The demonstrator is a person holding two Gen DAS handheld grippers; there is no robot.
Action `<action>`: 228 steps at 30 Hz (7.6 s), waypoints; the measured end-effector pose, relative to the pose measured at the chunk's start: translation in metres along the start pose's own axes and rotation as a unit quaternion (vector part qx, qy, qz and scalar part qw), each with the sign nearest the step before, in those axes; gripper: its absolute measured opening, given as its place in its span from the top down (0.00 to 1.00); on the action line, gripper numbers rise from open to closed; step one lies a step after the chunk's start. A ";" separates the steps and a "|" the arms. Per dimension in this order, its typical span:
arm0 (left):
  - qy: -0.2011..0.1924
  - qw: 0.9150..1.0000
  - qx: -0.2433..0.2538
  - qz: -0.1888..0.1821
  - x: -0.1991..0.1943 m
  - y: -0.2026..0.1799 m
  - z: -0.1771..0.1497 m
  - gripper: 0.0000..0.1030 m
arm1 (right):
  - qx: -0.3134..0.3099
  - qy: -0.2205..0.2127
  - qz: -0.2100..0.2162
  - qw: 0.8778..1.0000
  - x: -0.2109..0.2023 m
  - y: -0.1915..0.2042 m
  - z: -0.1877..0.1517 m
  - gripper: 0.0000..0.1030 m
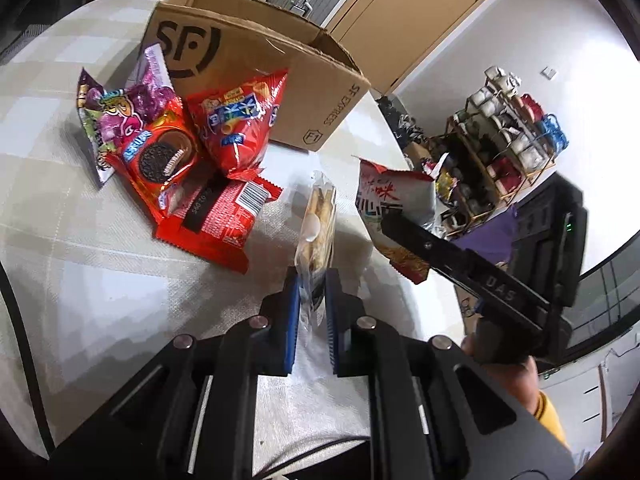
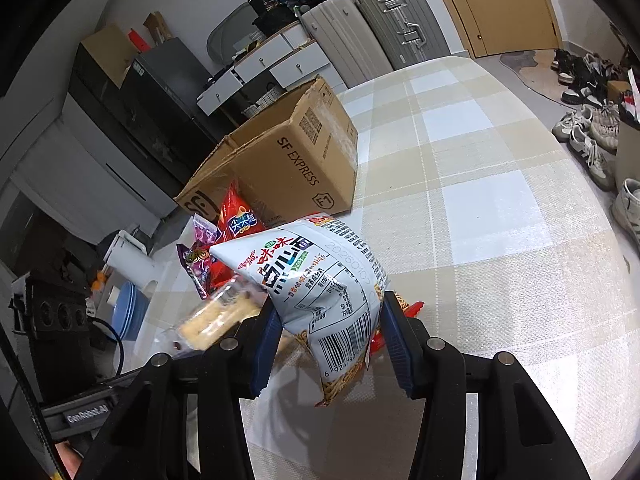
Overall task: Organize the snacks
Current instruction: 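Lift both held snacks and carry them over the cardboard box, then open both tools to drop the snacks into the box, then move both tools back toward the remaining snack pile, then grasp the red chip bag with the right tool while the left tool grasps the purple candy bag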
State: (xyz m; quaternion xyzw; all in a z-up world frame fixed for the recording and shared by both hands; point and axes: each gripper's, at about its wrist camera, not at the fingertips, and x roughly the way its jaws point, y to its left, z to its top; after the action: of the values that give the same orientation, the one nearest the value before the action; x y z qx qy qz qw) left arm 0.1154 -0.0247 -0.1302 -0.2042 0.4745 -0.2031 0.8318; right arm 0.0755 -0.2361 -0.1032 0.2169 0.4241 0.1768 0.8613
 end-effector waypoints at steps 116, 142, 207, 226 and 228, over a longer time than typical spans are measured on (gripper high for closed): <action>-0.103 0.974 0.135 0.147 -0.118 -0.056 0.146 0.86 | -0.125 -0.075 0.000 0.989 -0.045 0.147 0.109 0.51; -0.266 0.928 0.136 0.221 -0.257 -0.070 -0.001 0.01 | -0.155 -0.150 0.028 0.976 -0.093 0.173 0.003 0.01; -0.101 0.973 -0.003 0.207 -0.122 0.122 0.100 0.01 | -0.107 -0.010 -0.020 0.994 0.103 0.121 0.050 0.01; -0.057 0.975 0.025 0.214 -0.086 0.109 0.089 0.01 | -0.114 0.045 -0.042 0.992 0.144 0.113 0.044 0.59; -0.055 0.975 0.025 0.216 -0.082 0.109 0.089 0.01 | -0.115 0.044 -0.033 0.992 0.140 0.114 0.041 0.59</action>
State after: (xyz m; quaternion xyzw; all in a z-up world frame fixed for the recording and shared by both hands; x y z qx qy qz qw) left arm 0.1700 0.1232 -0.0887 -0.0873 0.4558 -0.0188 0.8856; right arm 0.1757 -0.0810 -0.1130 0.0946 0.4457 0.2049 0.8663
